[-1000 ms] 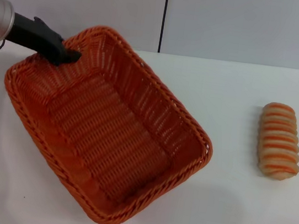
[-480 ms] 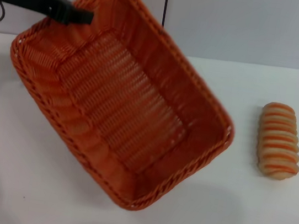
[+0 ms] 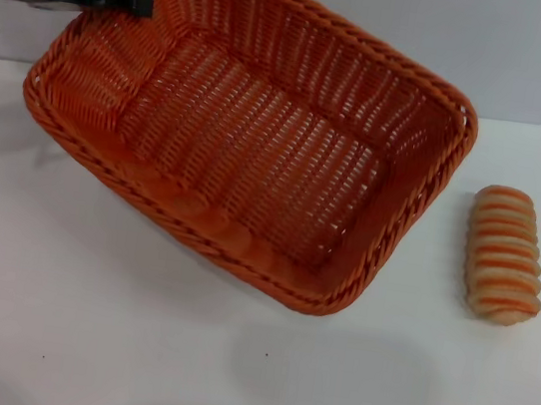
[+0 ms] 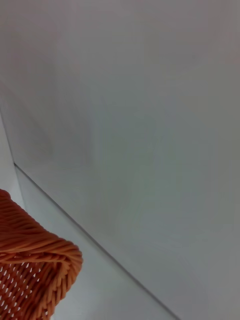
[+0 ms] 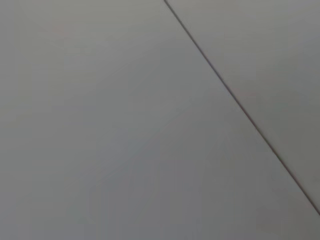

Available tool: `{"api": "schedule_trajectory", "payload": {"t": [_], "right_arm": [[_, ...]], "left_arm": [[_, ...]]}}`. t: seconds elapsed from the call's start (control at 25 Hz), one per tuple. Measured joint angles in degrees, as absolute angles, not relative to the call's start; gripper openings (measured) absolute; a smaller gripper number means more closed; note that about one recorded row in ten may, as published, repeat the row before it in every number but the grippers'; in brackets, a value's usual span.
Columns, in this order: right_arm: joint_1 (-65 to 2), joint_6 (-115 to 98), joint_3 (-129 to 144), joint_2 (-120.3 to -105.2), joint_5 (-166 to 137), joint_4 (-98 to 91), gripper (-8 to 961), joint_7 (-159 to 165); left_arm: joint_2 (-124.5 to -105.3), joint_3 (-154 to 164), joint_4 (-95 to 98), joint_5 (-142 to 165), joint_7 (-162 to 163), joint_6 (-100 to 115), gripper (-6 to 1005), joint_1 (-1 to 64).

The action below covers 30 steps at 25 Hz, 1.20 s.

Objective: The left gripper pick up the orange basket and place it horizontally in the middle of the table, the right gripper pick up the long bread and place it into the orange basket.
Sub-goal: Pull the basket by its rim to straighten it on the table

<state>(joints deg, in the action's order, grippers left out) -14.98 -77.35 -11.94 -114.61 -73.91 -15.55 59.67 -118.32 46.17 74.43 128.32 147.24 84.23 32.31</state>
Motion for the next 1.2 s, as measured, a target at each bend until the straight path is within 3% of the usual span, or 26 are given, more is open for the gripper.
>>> {"api": "schedule_trajectory", "payload": {"t": [0.16,0.28,0.52,0.6,1.2], "right_arm": [[-15.0,-76.7,-11.7,-113.85,-73.9,-15.7,757,61.1],[-15.1,-76.0,-11.6,-113.44,-73.9,-15.6,757,61.2],[-16.0,-74.4,-11.6,-113.22,-74.0,-15.8,757,61.3],[-16.3,-74.1,-11.5,-113.05,-74.1,-15.8,757,61.3],[-18.0,-72.1,-10.5,-112.48,-74.6,-15.9,757,62.2]], "left_arm": [[-118.36,46.3,74.3,126.1,148.1,83.5,181,30.7],[-118.44,49.0,73.3,117.6,148.6,80.6,184,25.0],[-118.39,50.0,72.5,115.3,148.5,79.8,189,23.7],[-118.47,53.5,69.7,109.9,147.4,77.6,191,18.3],[-118.19,55.4,66.2,110.2,147.3,77.6,204,11.7]]}}
